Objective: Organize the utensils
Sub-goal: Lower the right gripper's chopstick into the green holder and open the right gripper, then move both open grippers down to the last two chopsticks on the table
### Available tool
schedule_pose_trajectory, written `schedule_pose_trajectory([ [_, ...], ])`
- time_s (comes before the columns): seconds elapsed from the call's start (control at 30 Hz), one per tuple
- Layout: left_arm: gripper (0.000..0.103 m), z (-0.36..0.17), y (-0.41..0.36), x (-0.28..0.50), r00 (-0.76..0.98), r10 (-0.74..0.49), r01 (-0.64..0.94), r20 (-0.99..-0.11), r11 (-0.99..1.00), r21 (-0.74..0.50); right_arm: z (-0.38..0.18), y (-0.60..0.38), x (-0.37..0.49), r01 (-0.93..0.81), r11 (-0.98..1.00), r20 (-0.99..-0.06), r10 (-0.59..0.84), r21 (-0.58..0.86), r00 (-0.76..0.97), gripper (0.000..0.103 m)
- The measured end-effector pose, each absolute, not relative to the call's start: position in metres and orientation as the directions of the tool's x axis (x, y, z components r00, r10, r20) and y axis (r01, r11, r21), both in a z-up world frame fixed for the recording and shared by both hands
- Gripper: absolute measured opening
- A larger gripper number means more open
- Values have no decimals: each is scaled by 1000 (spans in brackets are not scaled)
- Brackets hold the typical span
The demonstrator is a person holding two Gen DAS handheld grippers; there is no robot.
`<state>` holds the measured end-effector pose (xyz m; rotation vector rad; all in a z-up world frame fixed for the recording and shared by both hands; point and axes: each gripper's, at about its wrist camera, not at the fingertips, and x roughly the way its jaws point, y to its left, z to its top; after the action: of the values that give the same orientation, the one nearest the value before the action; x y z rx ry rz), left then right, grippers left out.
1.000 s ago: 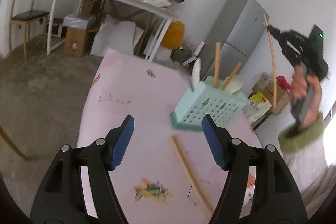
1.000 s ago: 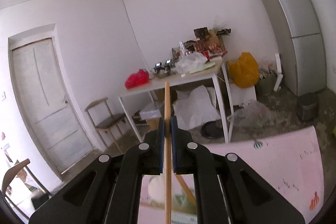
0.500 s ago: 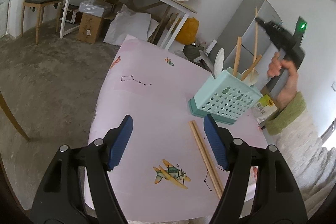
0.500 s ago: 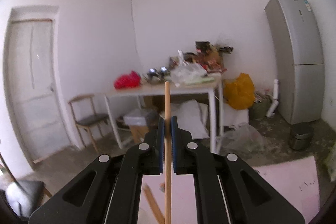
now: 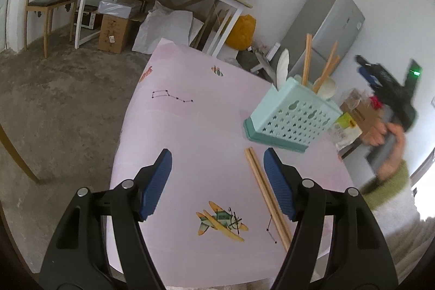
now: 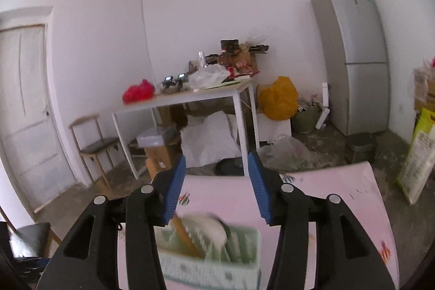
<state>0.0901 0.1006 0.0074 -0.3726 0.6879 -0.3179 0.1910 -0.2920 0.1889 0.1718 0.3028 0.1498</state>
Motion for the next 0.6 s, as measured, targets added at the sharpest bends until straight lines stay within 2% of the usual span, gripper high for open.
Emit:
schedule_pose_trajectory([
  [0.1,66,4,90,93,710,-393,170,-584,901,-399,180,-296,166,-112,970,-331,180,215,926,47],
  [0.17,67,0,77,94,692,-376,184,-616,918,-352,161,-294,150,-101,967,-398,190,234,897,47],
  [0.33,68,-18,33,95,623,-371,254,-689,929,-270,84,-276,127,-61,954,-644,245,294,725,47],
  [0.4,68,-24,16,95,603,-367,281,-708,929,-242,58,-267,115,-50,949,-706,265,310,656,47],
  [0.6,68,-46,-24,96,581,-286,339,-762,936,-93,48,-258,96,-71,946,-716,288,317,636,47],
])
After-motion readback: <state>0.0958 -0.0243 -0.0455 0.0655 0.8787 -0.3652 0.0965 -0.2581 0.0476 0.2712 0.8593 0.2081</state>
